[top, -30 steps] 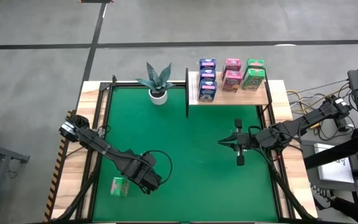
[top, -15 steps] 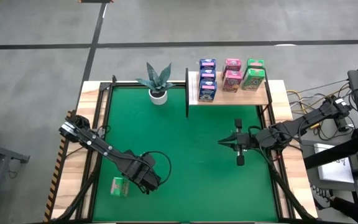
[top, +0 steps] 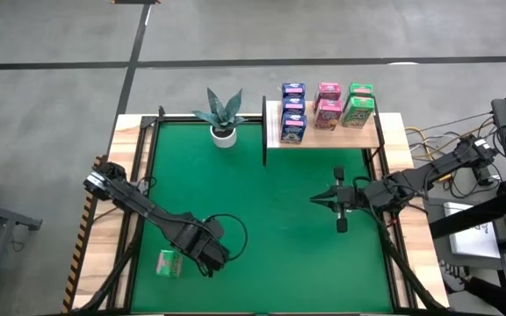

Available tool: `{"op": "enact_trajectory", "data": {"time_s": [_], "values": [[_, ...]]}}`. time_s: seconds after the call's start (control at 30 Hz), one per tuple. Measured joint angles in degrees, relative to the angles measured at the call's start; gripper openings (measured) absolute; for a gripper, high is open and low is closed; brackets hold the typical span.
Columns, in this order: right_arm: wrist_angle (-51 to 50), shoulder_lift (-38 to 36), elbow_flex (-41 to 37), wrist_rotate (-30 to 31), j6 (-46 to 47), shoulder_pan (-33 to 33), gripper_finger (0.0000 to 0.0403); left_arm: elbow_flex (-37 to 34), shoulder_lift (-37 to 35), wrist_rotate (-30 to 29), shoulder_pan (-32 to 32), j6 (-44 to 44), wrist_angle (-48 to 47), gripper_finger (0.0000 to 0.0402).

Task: Stack cereal on shelf
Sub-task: Put the pink cereal box on the shelf aligned with the other pink cereal boxes

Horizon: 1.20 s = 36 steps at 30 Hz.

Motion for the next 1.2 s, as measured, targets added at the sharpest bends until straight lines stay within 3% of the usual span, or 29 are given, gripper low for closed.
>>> {"op": "enact_trajectory", "data": {"time_s": [0.37, 0.73, 0.93, 1.2], "values": [[-4.6, -9.5, 0.0, 0.0, -2.6, 0.0, 0.0013, 14.1, 0.0, -9.3, 7.4, 20.4, 1.2, 0.0184], [-4.6, -16.1, 0.0, -0.1, -8.4, 0.0, 0.0013, 24.6, 0.1, -9.5, 20.4, 47.5, 12.1, 0.0184], [-4.4, -17.6, 0.0, -1.5, -8.0, 0.0, 0.0013, 27.7, 0.1, -9.5, 25.7, 58.1, 16.8, 0.0184], [-7.8, -15.5, 2.9, 4.9, -2.8, 0.0, 0.0013, 25.7, 0.1, -9.4, 26.8, 66.1, 23.2, 0.0184]]}}
